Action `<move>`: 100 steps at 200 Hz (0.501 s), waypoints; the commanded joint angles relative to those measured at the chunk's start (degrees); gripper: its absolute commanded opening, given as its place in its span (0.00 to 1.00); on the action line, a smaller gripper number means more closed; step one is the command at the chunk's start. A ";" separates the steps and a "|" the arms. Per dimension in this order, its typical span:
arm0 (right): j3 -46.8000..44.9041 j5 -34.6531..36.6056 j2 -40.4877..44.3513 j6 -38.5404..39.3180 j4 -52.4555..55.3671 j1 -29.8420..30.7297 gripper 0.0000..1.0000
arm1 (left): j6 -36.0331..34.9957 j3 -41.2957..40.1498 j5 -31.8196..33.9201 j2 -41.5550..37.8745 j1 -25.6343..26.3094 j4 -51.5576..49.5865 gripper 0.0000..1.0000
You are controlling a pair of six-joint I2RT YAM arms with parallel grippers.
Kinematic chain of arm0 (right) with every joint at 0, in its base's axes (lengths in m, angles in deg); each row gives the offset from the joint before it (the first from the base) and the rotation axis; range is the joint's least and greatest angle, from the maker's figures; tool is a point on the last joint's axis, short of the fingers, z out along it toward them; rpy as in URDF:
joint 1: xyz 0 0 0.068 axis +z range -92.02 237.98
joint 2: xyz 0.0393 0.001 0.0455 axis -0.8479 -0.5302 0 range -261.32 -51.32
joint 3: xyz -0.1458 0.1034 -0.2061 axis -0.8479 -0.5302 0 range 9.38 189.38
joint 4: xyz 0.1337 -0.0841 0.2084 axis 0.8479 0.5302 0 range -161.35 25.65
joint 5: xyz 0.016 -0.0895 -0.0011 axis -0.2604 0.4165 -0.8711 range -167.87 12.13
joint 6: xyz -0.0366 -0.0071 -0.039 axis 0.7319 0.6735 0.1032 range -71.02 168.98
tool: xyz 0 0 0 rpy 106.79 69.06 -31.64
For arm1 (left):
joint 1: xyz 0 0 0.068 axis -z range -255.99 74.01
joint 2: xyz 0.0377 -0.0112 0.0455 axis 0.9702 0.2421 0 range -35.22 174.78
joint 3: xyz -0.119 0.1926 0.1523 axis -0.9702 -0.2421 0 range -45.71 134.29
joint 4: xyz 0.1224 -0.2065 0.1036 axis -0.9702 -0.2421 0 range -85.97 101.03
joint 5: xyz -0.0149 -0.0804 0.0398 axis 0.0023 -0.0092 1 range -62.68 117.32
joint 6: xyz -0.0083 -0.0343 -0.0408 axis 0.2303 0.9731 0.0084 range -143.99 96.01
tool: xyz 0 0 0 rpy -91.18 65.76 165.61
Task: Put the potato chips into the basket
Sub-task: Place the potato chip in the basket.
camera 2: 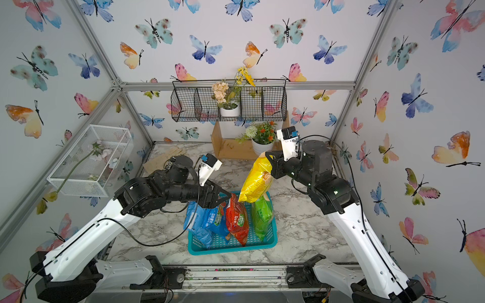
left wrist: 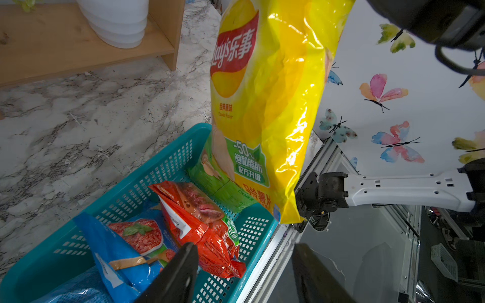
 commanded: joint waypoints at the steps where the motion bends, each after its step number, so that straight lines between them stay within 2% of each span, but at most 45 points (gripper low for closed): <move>1: 2.81 -6.93 -1.05 3.24 0.43 -0.34 0.02 | 1.21 0.21 1.65 -1.11 0.53 2.24 0.62; 16: 2.74 -10.87 -1.69 5.37 2.32 -0.34 0.03 | 1.55 -0.06 1.92 -1.27 0.75 2.22 0.62; 42: 0.13 -13.72 -1.05 7.39 3.93 -0.34 0.03 | 1.91 -1.05 1.76 -1.29 1.11 2.72 0.60; 100: -7.53 -11.29 2.06 13.10 4.60 -0.34 0.03 | 2.68 -1.79 1.45 1.26 4.05 4.58 0.55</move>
